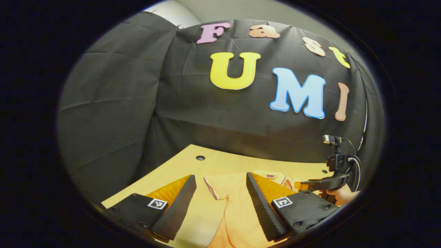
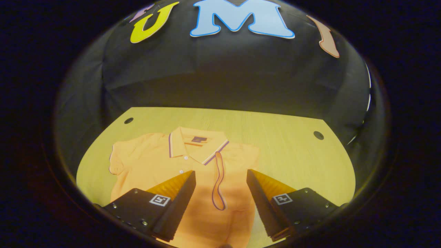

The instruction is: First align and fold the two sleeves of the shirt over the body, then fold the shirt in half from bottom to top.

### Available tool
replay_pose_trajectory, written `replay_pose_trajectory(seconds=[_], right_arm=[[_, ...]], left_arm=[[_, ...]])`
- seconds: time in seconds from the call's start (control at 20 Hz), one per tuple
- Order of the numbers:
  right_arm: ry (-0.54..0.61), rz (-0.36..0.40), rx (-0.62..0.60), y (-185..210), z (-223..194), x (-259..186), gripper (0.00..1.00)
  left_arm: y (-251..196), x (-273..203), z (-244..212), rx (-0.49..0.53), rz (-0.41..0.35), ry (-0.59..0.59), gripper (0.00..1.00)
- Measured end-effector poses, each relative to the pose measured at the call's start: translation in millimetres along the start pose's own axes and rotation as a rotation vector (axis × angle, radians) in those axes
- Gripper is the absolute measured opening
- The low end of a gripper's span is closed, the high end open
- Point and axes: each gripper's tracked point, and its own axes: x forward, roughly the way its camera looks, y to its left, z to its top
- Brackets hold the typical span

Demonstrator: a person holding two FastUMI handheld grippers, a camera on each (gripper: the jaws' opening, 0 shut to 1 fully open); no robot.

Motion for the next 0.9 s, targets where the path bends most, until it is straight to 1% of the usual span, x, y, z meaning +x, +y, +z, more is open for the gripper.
replay_pose_trajectory(seconds=[0.05, 0.15, 0.25, 0.3, 0.35, 0.45, 0.5, 0.6, 0.75, 0.8, 0.9], right_arm=[[-0.021, 0.001, 0.004, 3, 5, -9, 0.97], [-0.06, 0.001, 0.01, 11, 16, -29, 0.97], [-0.099, 0.002, 0.027, 20, 27, -52, 0.97], [-0.121, 0.0, 0.035, 24, 33, -65, 0.94], [-0.138, -0.005, 0.042, 28, 36, -76, 0.96], [-0.169, -0.018, 0.056, 34, 42, -101, 0.96], [-0.184, -0.032, 0.059, 37, 44, -113, 0.96], [-0.222, -0.065, 0.06, 43, 51, -136, 0.96], [-0.273, -0.1, 0.06, 52, 57, -163, 0.96], [-0.277, -0.106, 0.062, 56, 58, -170, 0.96], [-0.276, -0.113, 0.066, 60, 56, -180, 0.96]], left_arm=[[0, 7, -1, 0.005, -0.009, 0.0, 0.94], [1, 24, -1, 0.011, -0.028, 0.0, 0.94], [2, 46, -8, 0.017, -0.063, 0.015, 0.94], [4, 57, -11, 0.023, -0.079, 0.027, 0.94], [5, 70, -15, 0.023, -0.097, 0.034, 0.94], [12, 96, -24, 0.022, -0.118, 0.058, 0.94], [17, 109, -30, 0.018, -0.122, 0.074, 0.96], [27, 133, -43, 0.006, -0.122, 0.105, 0.95], [42, 167, -61, 0.01, -0.099, 0.153, 0.94], [45, 177, -67, 0.003, -0.092, 0.167, 0.96], [54, 197, -81, -0.04, -0.076, 0.205, 0.95]])
